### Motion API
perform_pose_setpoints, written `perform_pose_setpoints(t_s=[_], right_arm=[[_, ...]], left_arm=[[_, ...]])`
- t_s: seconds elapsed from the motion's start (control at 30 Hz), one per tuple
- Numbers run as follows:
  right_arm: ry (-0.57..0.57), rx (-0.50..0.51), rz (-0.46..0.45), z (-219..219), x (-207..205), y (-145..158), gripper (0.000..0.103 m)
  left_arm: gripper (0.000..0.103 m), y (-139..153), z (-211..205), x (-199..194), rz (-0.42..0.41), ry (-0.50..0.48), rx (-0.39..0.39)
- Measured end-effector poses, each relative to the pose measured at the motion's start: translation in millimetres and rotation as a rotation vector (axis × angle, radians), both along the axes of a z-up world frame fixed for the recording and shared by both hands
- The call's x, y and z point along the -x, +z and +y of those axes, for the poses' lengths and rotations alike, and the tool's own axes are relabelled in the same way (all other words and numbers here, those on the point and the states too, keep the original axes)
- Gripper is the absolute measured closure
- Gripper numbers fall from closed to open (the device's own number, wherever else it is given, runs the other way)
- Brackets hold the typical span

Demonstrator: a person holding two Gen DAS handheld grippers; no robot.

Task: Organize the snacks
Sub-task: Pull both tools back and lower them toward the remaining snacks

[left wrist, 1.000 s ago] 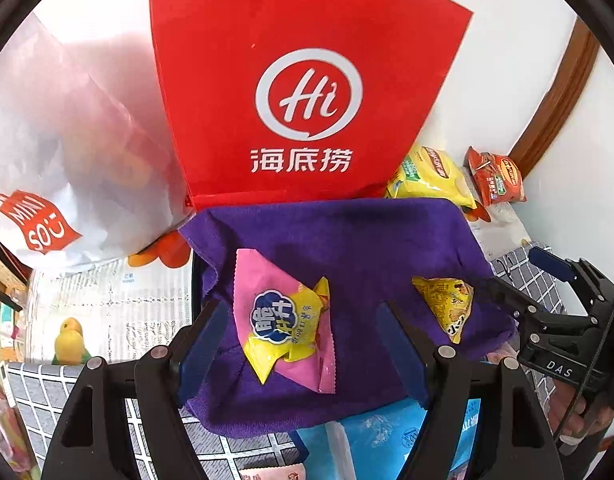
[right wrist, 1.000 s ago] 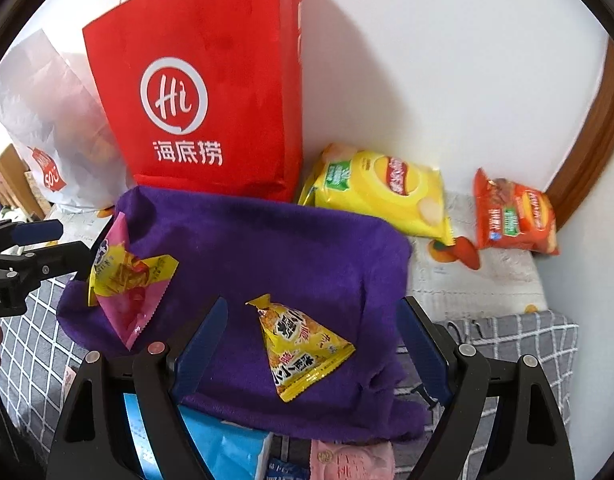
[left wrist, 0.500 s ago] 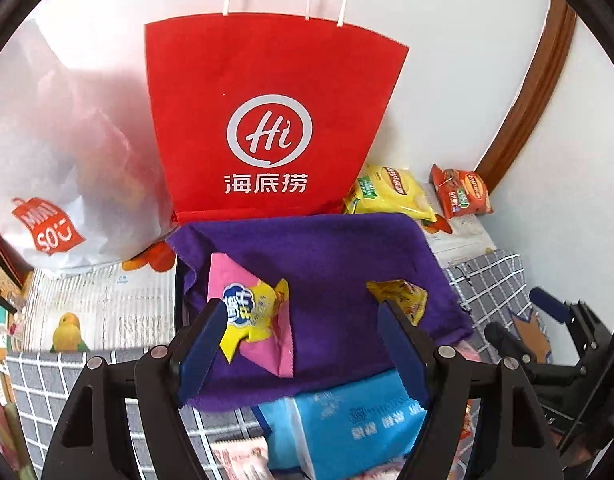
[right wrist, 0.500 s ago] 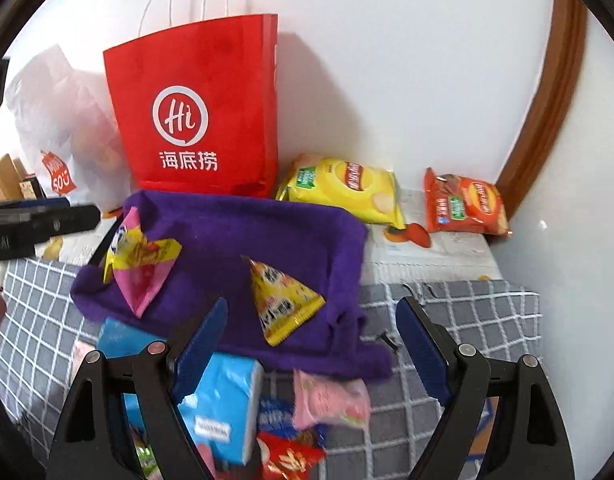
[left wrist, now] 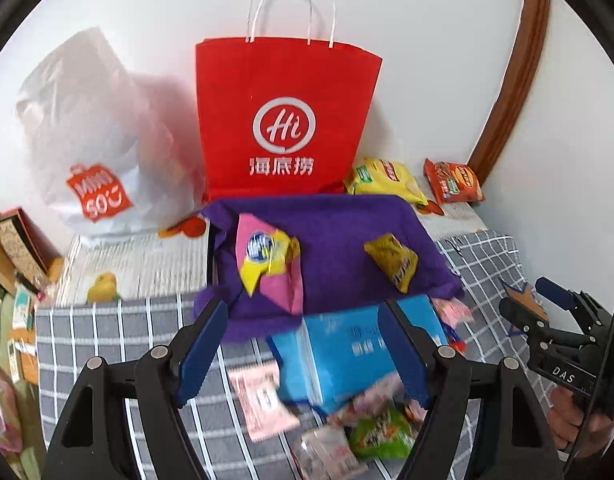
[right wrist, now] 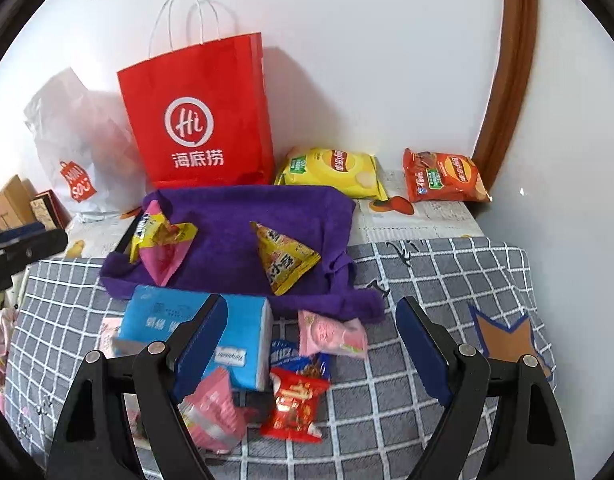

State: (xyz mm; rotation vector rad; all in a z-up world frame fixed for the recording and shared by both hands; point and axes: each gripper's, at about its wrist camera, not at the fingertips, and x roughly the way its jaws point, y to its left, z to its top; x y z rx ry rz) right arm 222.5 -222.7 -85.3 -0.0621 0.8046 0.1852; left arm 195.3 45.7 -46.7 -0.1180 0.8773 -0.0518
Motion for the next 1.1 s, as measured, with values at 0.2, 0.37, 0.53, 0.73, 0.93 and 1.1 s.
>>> perform_pose_setpoints(t_s=[0.2,0.37,0.53,0.73,0.93,1.1], right_arm=[[-0.008,-0.053,-0.027,-9,27,6,0.017],[-0.021,-0.082,-0.058,-18,44,8,0.017],[-0.015,-0.09,-0.041,-24,54,7,0.017],[-0.013,-0.087,-0.033,-29,64,5,0.017],[-0.022,-0.088,-0.016,-35,66,-1,0.017],[-0.02,-0.082,-0.01,-37,65,-9,0.017]], left_arm=[[0.027,-3,3,30,-0.009,0.027,-0.007],[0.027,-3,5,48,-0.011,0.028,-0.01],[0.027,-3,5,63,-0.029,0.044,-0.024],[0.027,-7,7,72,-0.016,0.048,0.0],[0.027,-15,11,76,0.004,0.05,0.002],[0.027,-26,20,72,0.035,0.071,0.017]])
